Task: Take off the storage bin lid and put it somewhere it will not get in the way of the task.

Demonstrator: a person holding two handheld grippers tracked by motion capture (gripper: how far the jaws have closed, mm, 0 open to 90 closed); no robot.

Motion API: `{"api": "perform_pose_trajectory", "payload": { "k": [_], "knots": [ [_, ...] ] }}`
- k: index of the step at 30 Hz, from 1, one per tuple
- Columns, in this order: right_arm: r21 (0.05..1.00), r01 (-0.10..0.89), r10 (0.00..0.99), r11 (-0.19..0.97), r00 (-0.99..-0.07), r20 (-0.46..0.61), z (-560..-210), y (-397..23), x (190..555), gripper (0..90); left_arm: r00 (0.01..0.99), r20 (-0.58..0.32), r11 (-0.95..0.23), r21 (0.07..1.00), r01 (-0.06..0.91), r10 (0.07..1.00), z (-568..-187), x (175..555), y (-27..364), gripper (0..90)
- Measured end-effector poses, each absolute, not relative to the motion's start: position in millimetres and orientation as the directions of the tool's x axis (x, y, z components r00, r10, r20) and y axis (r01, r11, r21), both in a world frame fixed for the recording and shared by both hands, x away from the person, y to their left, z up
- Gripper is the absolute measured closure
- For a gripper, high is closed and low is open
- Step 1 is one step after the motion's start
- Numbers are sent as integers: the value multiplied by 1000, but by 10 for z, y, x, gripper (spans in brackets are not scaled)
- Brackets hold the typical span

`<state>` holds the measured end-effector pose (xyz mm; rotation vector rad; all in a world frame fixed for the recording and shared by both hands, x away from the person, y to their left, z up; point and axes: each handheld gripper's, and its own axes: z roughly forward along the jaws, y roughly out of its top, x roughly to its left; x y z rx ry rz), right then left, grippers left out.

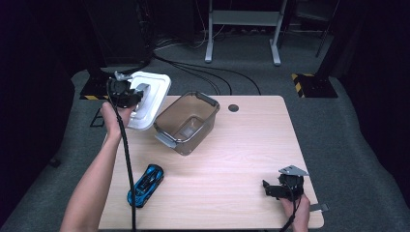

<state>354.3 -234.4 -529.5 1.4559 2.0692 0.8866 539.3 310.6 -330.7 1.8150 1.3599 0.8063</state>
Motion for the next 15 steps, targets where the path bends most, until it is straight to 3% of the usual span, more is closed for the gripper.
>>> {"api": "perform_pose_trajectory", "payload": {
  "k": [15],
  "knots": [
    [725, 647, 942, 234, -337, -3, -5295, -2344, 3543, 36, 142, 39, -120, 776, 620, 989, -3807, 5532, 3394, 668]
  ]
}}
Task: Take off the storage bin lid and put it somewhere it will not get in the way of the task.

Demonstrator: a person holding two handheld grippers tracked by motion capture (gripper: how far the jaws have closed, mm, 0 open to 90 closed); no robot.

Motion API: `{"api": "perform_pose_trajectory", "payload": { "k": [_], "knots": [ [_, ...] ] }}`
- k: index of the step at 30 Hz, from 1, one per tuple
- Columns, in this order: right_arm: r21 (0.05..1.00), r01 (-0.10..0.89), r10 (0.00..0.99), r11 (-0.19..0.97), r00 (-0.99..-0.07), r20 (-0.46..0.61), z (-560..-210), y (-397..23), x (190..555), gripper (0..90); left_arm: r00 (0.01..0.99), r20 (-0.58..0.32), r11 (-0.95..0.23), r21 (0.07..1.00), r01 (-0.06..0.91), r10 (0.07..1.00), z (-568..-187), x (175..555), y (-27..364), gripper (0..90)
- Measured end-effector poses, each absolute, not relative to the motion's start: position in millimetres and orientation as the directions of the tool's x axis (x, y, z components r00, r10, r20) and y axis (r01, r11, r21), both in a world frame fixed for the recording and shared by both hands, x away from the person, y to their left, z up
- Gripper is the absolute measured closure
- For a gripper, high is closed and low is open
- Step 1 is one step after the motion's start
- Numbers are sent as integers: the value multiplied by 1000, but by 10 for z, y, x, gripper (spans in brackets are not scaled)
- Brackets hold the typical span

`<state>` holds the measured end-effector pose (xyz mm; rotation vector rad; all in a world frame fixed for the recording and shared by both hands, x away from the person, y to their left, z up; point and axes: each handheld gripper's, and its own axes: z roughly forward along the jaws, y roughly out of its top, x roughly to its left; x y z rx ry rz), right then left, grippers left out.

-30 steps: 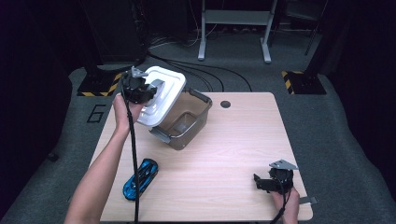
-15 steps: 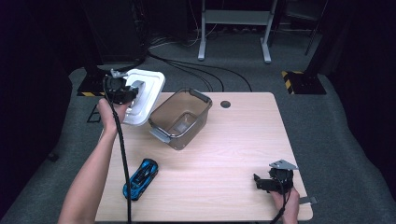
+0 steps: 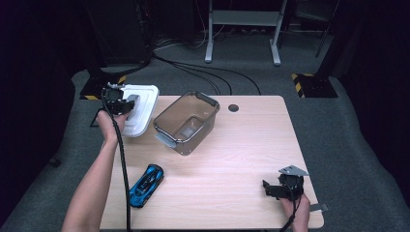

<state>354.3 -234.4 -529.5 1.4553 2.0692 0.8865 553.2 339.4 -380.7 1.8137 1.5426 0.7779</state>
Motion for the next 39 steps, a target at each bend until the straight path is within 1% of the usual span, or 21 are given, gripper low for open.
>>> {"api": "perform_pose_trajectory", "payload": {
  "k": [8, 24, 29, 34, 39],
  "knots": [
    [726, 647, 942, 234, -337, -3, -5295, -2343, 3542, 36, 103, 24, -87, 742, 665, 994, -4120, 5575, 3489, 668],
    [726, 646, 941, 235, -337, -5, -5295, -2343, 3541, 37, 74, -15, -44, 678, 734, 997, -4615, 5622, 3542, 668],
    [727, 645, 941, 236, -338, -5, -5295, -2343, 3542, 37, 94, 20, -84, 661, 745, 995, -4735, 5621, 3510, 668],
    [727, 645, 941, 237, -339, -6, -5295, -2344, 3541, 38, 109, 33, -104, 650, 753, 994, -4816, 5621, 3488, 668],
    [726, 645, 941, 236, -339, -5, -5295, -2343, 3541, 39, 116, 16, -98, 652, 752, 993, -4818, 5604, 3506, 663]
  ]
}}
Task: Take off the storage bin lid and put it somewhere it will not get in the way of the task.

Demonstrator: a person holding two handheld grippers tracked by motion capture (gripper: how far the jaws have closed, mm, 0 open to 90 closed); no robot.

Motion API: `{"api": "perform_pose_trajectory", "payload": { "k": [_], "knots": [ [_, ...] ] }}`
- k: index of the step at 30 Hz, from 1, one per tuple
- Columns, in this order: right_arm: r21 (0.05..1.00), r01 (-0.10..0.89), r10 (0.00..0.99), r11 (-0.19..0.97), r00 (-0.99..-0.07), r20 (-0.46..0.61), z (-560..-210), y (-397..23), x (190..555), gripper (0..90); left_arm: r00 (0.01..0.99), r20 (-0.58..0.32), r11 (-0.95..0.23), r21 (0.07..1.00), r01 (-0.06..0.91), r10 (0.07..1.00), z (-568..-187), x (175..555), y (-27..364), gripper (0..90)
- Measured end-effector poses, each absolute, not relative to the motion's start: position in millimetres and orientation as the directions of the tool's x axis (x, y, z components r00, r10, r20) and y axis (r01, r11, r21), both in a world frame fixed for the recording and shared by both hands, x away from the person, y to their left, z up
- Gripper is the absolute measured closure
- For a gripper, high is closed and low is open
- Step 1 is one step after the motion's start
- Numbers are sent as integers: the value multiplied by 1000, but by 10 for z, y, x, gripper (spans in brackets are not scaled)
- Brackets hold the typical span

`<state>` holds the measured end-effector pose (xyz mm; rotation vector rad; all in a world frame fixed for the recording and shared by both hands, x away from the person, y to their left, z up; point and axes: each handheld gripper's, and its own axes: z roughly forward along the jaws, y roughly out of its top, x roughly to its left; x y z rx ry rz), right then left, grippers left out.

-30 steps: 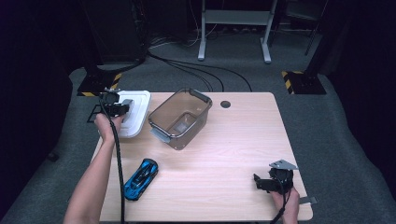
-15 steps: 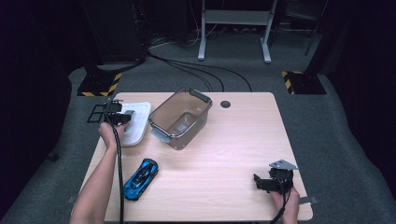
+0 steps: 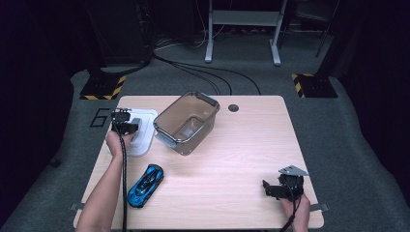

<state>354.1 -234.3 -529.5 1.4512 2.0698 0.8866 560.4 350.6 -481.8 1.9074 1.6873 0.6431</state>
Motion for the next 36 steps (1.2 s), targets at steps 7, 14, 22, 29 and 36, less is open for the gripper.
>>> {"api": "perform_pose_trajectory", "payload": {
  "k": [7, 14, 22, 29, 36],
  "knots": [
    [727, 647, 942, 231, -335, -1, -5294, -2338, 3539, 40, 172, -42, -107, 634, 766, 984, -4780, 5497, 3536, 422],
    [727, 644, 940, 238, -340, -6, -5295, -2344, 3541, 41, 258, -53, -162, 655, 738, 965, -4638, 5280, 3489, 244],
    [727, 644, 940, 237, -340, -6, -5295, -2343, 3541, 41, 337, -40, -221, 681, 698, 941, -4486, 4999, 3393, 122],
    [729, 644, 942, 232, -336, -3, -5295, -2338, 3542, 41, 365, -43, -235, 692, 682, 930, -4482, 4797, 3359, 73],
    [729, 645, 943, 228, -334, 0, -5295, -2334, 3542, 41, 382, -43, -245, 700, 671, 923, -4457, 4637, 3347, 38]
  ]
}}
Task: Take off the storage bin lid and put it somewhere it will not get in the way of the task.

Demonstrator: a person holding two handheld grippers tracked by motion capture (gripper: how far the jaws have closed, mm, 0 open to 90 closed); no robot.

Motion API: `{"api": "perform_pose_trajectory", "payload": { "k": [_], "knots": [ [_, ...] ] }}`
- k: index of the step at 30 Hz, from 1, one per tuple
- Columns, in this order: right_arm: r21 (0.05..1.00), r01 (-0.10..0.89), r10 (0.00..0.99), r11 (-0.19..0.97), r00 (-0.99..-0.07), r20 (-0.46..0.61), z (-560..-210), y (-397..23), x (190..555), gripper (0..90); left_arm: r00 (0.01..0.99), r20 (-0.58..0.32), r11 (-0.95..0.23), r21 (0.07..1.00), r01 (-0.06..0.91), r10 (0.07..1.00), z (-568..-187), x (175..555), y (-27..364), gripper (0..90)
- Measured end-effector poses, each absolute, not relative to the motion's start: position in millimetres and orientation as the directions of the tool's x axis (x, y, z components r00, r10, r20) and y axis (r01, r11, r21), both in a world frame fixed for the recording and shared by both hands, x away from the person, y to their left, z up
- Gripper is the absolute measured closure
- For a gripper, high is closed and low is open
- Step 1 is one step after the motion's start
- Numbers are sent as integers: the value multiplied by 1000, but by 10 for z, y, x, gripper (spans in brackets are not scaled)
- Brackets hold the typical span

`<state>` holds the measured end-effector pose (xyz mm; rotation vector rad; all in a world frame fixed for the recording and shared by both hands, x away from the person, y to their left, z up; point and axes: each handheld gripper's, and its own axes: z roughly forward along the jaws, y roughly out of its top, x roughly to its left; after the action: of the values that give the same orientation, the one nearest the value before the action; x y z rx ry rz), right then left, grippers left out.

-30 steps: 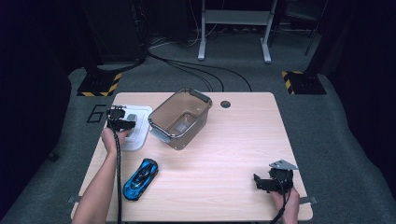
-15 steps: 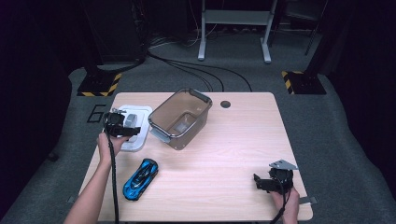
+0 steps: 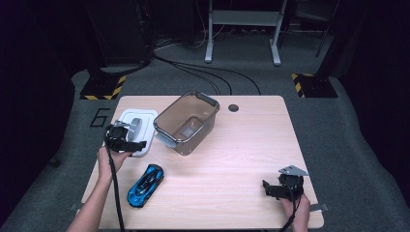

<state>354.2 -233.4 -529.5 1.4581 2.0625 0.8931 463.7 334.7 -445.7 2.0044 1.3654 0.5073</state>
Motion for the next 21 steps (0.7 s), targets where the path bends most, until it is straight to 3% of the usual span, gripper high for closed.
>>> {"api": "perform_pose_trajectory", "payload": {
  "k": [21],
  "knots": [
    [729, 645, 943, 227, -333, 1, -5295, -2334, 3543, 41, 465, -30, -319, 689, 651, 885, -4499, 4261, 3103, 0]
  ]
}}
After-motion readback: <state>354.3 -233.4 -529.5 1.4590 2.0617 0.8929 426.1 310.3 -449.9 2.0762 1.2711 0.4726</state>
